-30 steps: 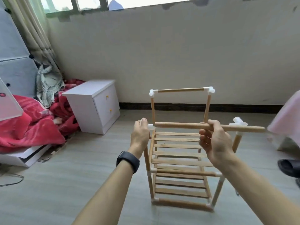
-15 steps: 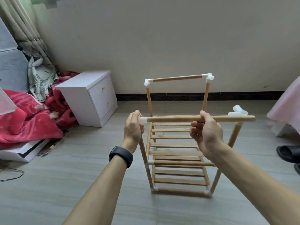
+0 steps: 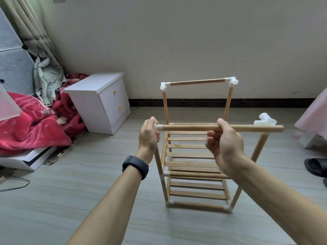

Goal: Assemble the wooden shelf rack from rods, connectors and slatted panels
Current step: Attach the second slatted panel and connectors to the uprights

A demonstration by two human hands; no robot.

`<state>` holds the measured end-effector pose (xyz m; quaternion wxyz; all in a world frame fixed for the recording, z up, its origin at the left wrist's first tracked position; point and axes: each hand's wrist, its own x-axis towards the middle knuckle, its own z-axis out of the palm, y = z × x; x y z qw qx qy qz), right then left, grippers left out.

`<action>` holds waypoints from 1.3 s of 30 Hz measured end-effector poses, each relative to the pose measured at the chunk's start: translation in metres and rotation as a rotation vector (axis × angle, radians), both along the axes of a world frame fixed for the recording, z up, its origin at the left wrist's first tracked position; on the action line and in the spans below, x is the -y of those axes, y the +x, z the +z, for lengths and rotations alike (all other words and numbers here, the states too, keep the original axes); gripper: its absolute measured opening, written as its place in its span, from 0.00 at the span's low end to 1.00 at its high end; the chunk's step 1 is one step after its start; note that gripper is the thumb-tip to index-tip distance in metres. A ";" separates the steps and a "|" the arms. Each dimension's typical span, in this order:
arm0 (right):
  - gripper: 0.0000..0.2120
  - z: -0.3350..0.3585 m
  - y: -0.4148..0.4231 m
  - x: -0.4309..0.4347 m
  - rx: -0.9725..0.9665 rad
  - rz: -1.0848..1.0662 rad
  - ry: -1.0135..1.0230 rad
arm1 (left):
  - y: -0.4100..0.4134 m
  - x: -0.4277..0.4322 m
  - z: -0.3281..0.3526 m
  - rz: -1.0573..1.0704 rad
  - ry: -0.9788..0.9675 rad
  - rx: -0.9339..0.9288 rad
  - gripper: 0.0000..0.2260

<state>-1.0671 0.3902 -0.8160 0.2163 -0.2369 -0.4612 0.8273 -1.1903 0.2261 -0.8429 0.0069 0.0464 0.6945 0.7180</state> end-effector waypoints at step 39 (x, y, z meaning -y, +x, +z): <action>0.19 -0.037 0.013 -0.131 -0.012 -0.129 0.480 | 0.020 -0.061 0.010 0.027 -1.223 -1.297 0.20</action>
